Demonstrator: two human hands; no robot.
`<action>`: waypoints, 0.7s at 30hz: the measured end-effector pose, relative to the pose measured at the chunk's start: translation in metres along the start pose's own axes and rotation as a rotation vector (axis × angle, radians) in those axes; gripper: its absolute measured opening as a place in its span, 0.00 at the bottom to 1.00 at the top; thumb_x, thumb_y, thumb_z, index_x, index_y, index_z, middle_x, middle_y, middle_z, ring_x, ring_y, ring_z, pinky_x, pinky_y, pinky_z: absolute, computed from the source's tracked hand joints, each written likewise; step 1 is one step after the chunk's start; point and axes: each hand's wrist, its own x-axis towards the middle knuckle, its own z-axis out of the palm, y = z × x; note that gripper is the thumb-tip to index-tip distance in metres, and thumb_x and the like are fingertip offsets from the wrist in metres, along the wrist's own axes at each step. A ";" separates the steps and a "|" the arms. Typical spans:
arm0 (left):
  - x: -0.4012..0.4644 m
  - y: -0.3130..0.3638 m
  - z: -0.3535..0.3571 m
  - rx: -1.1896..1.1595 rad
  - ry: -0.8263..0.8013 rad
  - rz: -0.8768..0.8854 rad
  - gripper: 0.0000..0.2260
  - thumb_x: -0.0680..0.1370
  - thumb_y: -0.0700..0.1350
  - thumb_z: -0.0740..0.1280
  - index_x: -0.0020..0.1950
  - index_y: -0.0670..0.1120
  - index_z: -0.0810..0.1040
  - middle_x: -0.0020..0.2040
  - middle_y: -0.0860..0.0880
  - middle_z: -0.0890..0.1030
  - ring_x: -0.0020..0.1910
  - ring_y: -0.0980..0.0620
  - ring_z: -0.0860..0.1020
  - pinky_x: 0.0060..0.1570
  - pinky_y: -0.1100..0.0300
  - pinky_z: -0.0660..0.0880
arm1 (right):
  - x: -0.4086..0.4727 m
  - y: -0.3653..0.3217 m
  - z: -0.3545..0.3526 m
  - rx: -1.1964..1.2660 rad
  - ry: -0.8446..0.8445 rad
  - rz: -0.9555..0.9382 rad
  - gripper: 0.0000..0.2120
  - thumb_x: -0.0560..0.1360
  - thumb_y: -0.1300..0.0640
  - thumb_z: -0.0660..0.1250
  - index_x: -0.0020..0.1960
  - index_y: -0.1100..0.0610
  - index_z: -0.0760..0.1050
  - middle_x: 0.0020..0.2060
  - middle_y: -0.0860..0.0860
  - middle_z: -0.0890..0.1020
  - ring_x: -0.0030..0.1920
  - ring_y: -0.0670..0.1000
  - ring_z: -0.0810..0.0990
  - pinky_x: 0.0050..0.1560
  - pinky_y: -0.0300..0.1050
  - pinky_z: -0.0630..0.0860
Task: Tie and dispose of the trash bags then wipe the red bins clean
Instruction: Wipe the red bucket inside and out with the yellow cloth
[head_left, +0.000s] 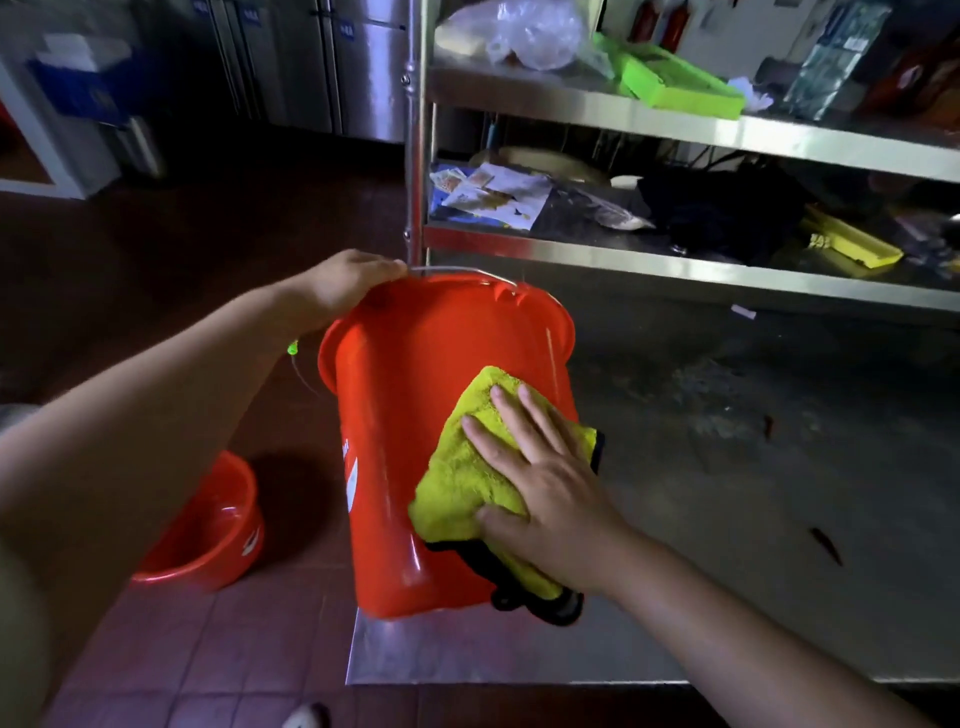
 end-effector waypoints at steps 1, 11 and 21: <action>0.005 0.007 -0.002 0.049 -0.016 -0.025 0.08 0.79 0.44 0.62 0.46 0.44 0.80 0.38 0.47 0.77 0.34 0.53 0.74 0.33 0.66 0.73 | -0.011 0.000 0.001 0.009 -0.010 -0.002 0.34 0.73 0.34 0.51 0.75 0.38 0.42 0.77 0.45 0.39 0.74 0.48 0.31 0.73 0.49 0.34; 0.029 0.041 0.044 0.484 -0.020 0.012 0.22 0.79 0.58 0.55 0.69 0.48 0.71 0.68 0.43 0.73 0.67 0.45 0.70 0.64 0.57 0.63 | 0.006 -0.013 0.007 -0.008 0.004 -0.028 0.36 0.71 0.36 0.51 0.76 0.42 0.44 0.76 0.47 0.38 0.75 0.51 0.32 0.74 0.54 0.35; 0.037 0.018 0.028 0.166 0.001 -0.116 0.21 0.78 0.56 0.63 0.63 0.43 0.77 0.59 0.46 0.78 0.57 0.50 0.76 0.55 0.62 0.67 | 0.121 0.010 -0.006 -0.035 0.054 0.267 0.34 0.76 0.39 0.52 0.77 0.46 0.45 0.77 0.52 0.41 0.76 0.55 0.38 0.73 0.54 0.37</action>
